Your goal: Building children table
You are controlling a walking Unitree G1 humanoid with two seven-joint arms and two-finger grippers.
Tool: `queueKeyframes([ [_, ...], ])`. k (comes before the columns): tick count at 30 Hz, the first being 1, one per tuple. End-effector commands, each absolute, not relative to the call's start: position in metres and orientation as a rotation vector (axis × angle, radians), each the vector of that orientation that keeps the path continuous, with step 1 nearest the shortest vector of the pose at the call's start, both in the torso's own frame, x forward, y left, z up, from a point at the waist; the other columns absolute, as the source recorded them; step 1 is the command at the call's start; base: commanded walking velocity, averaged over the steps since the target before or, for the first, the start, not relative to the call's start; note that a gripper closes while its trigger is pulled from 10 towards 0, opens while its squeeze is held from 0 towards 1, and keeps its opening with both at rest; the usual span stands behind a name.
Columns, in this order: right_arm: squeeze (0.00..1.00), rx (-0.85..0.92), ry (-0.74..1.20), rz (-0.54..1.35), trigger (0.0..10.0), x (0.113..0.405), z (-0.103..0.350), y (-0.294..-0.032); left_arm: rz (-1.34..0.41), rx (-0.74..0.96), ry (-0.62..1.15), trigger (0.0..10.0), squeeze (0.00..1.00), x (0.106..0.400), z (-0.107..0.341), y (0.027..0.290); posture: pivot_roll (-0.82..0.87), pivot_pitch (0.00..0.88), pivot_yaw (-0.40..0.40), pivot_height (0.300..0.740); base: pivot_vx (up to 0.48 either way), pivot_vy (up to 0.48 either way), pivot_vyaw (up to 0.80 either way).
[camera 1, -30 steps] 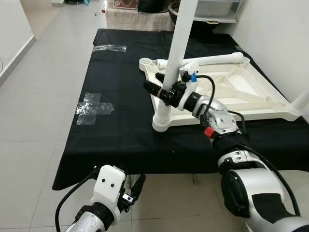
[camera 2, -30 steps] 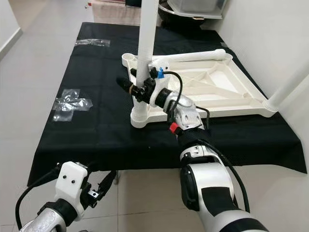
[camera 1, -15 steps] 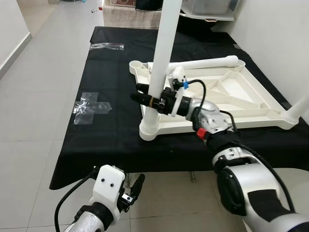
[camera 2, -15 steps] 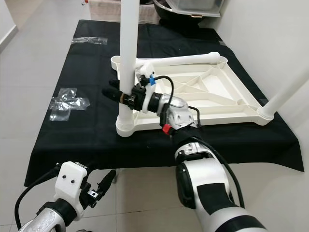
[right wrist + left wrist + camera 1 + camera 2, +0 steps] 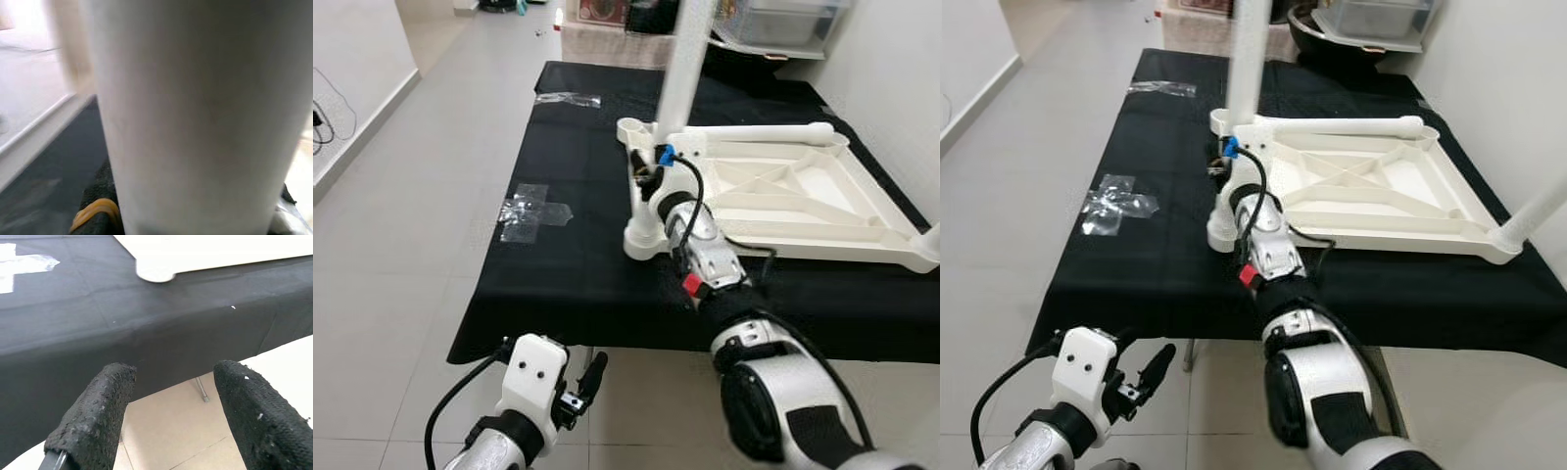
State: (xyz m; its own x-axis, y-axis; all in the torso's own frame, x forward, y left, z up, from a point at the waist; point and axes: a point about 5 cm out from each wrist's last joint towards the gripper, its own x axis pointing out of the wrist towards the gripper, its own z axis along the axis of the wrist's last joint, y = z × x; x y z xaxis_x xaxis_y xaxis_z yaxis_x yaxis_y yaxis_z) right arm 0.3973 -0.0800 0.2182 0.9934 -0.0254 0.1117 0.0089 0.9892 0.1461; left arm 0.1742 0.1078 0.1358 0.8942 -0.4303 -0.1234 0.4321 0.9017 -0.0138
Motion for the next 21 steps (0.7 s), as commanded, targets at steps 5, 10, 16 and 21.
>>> queueKeyframes([
  [5,0.0,0.287,-0.008,-0.218,0.0,0.386,0.196,-0.072,-0.457,0.018,0.144,10.0,0.0,0.173,0.132,0.106,0.16,0.113,-0.145,0.74,0.0,0.0,0.0],
  [10,0.0,0.32,-0.048,-0.167,10.0,0.383,0.205,-0.058,-0.455,0.018,0.144,10.0,0.0,0.173,0.132,0.107,0.15,0.111,-0.143,0.74,0.0,0.0,0.0],
  [16,1.0,0.287,-0.125,-0.124,10.0,0.374,0.212,-0.06,-0.456,0.016,0.146,10.0,0.0,0.173,0.131,0.106,0.14,0.108,-0.141,0.74,0.0,0.0,0.0],
  [21,0.0,0.236,-0.182,-0.039,10.0,0.358,0.205,-0.074,-0.452,0.017,0.147,10.0,0.0,0.175,0.13,0.107,0.14,0.106,-0.136,0.74,0.0,0.0,0.0],
])
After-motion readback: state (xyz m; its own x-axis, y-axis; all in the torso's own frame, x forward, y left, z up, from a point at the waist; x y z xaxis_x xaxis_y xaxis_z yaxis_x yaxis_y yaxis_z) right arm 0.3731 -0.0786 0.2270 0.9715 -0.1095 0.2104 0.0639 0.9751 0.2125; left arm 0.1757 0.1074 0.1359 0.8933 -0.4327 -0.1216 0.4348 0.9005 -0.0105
